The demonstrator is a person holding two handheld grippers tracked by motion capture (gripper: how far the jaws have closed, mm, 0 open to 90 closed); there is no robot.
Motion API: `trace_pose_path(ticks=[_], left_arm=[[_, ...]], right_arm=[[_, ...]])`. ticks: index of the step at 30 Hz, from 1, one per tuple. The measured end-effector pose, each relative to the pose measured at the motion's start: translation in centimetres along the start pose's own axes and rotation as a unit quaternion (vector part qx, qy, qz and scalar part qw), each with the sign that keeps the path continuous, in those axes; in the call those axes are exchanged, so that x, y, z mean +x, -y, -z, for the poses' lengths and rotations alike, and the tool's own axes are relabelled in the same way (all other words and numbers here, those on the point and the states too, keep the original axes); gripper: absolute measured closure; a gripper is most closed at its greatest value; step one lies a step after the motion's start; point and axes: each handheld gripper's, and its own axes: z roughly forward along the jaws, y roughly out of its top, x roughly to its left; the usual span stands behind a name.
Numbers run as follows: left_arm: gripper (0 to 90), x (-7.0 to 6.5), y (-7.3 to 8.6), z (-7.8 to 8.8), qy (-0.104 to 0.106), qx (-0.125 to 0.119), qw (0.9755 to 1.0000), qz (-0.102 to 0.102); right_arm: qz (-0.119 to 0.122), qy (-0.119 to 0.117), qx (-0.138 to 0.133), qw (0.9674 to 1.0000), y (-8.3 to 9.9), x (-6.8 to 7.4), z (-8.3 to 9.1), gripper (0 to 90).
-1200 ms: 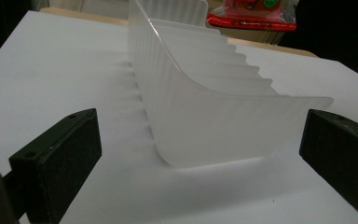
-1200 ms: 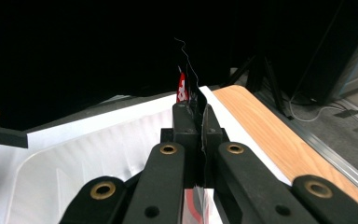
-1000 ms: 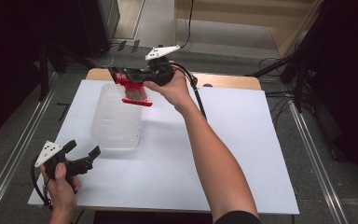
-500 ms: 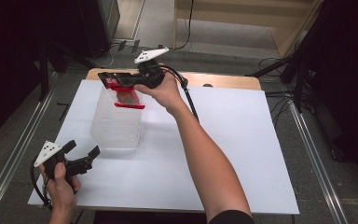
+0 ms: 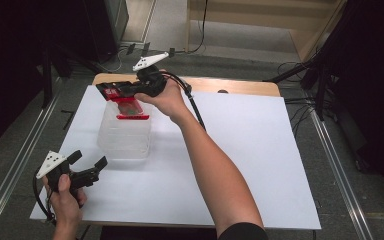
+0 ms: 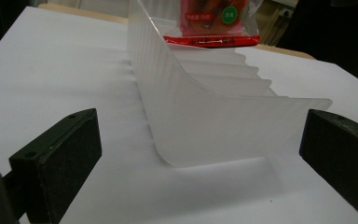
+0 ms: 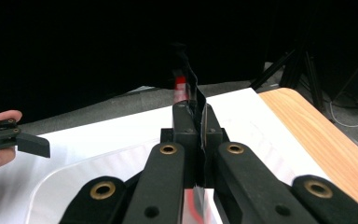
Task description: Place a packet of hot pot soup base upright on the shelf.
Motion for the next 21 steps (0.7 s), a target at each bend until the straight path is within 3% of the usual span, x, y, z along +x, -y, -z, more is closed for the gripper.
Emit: trace_pose_path(ticks=[6, 10, 14, 21], left_arm=[[0.0, 0.0, 0.0, 0.0, 0.002, 0.002, 1.0, -0.002], [0.0, 0.0, 0.0, 0.0, 0.001, 0.001, 1.0, -0.001], [0.0, 0.1, 0.0, 0.0, 0.002, 0.001, 1.0, 0.0], [0.0, 0.1, 0.0, -0.1, 0.0, 0.001, 1.0, 0.0]], right_arm=[[0.004, -0.001, 0.003, 1.0, 0.2, 0.3, -1.4, 90.0], [0.01, 0.013, 0.018, 0.9997, 0.6, 0.1, -1.7, 90.0], [-0.019, 0.012, 0.014, 0.9996, 1.4, -0.2, -1.4, 80.7], [-0.036, 0.024, 0.015, 0.999, 2.6, -0.5, 0.5, 68.0]])
